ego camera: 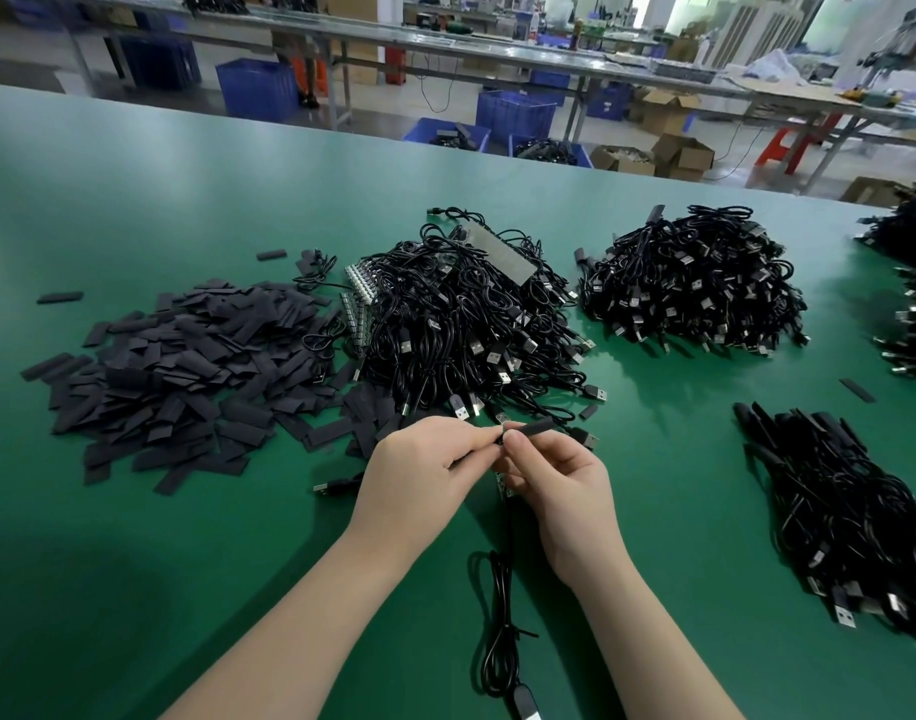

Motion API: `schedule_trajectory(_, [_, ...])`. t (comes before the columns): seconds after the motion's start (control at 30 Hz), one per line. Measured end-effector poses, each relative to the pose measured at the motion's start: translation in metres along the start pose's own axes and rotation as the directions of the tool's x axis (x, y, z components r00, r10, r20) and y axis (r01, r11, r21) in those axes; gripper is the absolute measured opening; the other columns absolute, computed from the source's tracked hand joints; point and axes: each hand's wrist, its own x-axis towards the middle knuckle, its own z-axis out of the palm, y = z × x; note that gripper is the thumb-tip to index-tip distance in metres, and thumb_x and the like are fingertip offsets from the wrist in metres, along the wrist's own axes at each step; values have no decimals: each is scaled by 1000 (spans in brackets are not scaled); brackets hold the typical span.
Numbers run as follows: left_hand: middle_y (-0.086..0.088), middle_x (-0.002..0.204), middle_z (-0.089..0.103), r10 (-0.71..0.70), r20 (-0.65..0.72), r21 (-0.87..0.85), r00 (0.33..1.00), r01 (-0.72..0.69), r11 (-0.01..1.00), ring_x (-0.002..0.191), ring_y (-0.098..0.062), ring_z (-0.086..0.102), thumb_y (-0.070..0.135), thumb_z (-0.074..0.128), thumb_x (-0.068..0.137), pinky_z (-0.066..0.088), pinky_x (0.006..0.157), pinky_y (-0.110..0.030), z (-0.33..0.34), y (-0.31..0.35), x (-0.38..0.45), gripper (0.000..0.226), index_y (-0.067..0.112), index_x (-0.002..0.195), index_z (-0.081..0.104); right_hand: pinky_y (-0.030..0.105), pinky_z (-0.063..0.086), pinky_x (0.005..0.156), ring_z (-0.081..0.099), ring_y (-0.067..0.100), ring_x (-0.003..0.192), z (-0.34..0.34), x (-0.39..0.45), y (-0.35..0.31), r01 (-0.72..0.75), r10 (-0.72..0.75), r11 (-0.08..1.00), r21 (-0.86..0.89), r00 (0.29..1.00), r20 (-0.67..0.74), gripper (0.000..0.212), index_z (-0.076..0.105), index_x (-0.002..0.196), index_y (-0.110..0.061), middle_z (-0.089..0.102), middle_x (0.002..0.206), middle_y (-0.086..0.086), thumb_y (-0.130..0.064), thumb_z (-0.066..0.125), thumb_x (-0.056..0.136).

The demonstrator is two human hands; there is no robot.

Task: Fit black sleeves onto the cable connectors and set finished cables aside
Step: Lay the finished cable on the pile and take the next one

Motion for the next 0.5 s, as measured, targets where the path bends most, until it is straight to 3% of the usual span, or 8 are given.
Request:
schedule_trajectory(0.17, [14,89,74,-27,-19,-2,999,27,1000,87,1,65,16,76,82,51,76,-16,2,1,1,17,22,97,79,22,49,63,58,13,68,0,0,0,18,-18,1000,16,1000,-20,25,78,82,-16,71,74,3,-37,83,68])
schedule_trajectory(0.27, [13,87,74,-22,-11,4,1000,23,1000,83,0,65,18,77,82,52,72,-19,1,2,1,17,23,98,79,19,49,61,59,8,63,-1,1,-2,27,-25,999,36,999,-32,16,78,81,-15,70,71,2,-30,80,73])
schedule_trajectory(0.5, [11,80,73,-3,-15,24,1000,3,1000,80,-6,65,19,72,83,52,70,-26,2,3,-1,13,20,95,79,20,47,60,53,9,59,3,-2,-2,-22,23,998,51,1000,-17,18,78,81,-17,67,68,-1,-32,80,71])
